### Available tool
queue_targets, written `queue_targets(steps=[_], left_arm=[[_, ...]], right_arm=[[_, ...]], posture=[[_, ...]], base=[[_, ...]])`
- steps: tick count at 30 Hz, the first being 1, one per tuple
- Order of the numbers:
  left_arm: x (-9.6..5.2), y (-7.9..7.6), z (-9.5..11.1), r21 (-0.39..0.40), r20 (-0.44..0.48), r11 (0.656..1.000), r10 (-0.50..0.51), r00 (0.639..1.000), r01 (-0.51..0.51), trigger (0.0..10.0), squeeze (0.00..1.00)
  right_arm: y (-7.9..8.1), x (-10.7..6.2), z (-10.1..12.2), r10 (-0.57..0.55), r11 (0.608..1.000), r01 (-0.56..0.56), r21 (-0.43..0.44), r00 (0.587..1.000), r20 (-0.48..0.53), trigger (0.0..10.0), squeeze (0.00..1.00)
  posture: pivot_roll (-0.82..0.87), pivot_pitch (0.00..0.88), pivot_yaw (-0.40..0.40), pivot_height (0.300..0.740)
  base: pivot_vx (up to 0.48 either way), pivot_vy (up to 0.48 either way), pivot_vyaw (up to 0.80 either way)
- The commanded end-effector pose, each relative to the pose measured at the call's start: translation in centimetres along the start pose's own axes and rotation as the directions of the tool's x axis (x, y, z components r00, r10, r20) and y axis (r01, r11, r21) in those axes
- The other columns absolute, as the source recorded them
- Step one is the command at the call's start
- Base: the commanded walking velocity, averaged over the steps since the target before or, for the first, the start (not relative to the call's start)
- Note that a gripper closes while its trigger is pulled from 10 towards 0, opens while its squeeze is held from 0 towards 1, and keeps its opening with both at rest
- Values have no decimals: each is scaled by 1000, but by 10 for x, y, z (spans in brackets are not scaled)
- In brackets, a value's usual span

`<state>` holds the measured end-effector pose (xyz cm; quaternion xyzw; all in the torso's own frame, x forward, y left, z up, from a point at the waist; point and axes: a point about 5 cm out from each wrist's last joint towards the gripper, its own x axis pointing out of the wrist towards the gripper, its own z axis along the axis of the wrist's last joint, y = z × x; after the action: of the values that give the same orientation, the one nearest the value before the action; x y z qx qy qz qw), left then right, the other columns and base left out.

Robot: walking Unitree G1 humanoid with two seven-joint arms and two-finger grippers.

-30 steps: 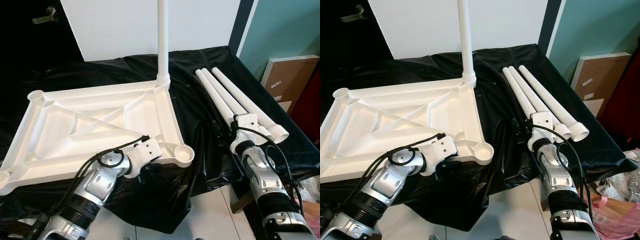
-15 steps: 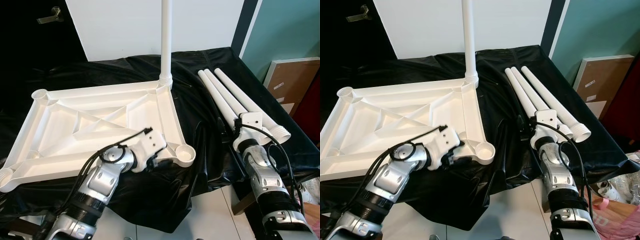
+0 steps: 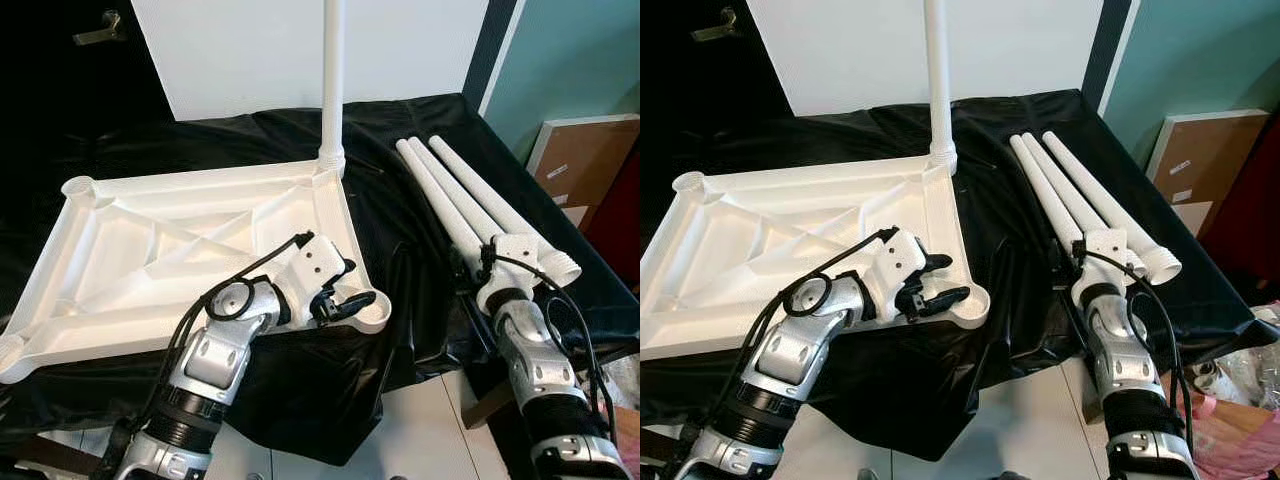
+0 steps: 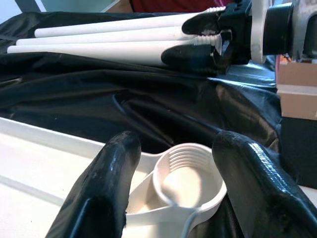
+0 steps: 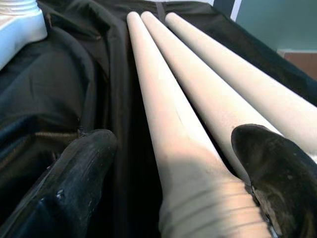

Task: Building children table

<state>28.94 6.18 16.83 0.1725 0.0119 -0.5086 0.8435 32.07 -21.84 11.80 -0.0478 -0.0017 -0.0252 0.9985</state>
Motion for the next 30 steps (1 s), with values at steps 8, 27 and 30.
queue_targets(steps=[8,27,30], left_arm=[[-3,7,1,-15,-1,982,189,982,-189,10000,0],[-1,4,0,-23,-9,980,196,981,-196,10000,0],[-1,4,1,-20,-9,980,198,980,-199,10000,0]], right_arm=[[3,-6,-17,12,1000,-9,28,994,-109,10000,0],[13,5,-19,79,994,-65,91,983,-164,10000,0],[15,6,-19,93,992,-77,98,981,-172,5765,0]], posture=[[-46,91,-12,740],[-37,89,-19,740],[-34,88,-20,740]], base=[[0,0,0],[0,0,0],[0,0,0]])
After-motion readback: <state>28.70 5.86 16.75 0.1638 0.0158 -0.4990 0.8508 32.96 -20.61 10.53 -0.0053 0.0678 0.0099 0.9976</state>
